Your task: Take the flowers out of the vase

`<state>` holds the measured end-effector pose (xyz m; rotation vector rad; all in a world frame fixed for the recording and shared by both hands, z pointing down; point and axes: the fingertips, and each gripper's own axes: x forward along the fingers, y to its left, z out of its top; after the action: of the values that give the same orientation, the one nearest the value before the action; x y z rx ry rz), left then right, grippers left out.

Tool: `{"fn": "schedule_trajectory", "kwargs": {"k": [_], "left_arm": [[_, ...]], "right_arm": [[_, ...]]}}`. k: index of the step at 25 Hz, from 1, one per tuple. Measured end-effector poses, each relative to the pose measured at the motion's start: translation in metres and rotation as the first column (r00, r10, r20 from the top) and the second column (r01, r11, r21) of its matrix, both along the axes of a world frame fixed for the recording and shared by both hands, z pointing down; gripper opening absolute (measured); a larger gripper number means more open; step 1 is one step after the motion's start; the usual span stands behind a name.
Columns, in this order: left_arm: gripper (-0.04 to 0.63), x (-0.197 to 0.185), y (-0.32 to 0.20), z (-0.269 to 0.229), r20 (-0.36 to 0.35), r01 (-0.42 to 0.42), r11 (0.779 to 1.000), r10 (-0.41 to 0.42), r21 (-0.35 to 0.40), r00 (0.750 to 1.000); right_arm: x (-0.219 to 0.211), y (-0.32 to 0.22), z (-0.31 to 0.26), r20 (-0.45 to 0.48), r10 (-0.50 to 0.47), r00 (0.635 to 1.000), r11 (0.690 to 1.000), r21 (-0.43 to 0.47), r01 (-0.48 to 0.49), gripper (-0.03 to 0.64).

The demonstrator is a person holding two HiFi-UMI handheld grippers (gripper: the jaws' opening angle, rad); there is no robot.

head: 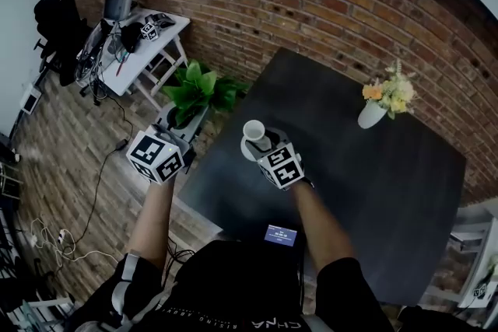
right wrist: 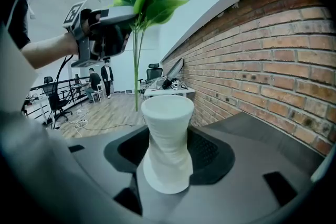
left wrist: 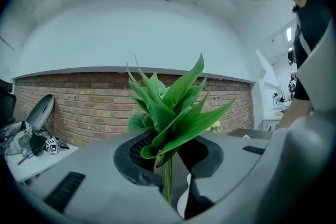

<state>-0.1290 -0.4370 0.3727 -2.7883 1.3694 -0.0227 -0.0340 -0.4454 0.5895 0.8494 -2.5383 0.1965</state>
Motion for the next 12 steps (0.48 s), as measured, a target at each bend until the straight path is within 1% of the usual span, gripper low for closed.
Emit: {"fn": "schedule_trajectory", "kwargs": {"k": [5,9,12], "left_arm": [[0.094,0.001,0.006,0.050,0.015,0.006,0.997,-0.004,-0.081,1.000],[0.094,0.006,0.007,0.077,0.030,-0.004,0.993,0.008,-0.120,1.000],[0.094,0.010,0.009,0.094,0.022,-0.022,0.990,0.026,-0.140,0.999]], "right_arm": [[-0.001,0.006,-0.002,0.003,-0.010,1.000,1.000,-0.021,0.010,0.224],[0.002,0.008,-0.006,0.011,-0.008,1.000,1.000,-0.030,0.009,0.224],[0.008,0.011,-0.010,0.040,-0.002,0.999,0.999,-0.046,0.004,0.224]]}}
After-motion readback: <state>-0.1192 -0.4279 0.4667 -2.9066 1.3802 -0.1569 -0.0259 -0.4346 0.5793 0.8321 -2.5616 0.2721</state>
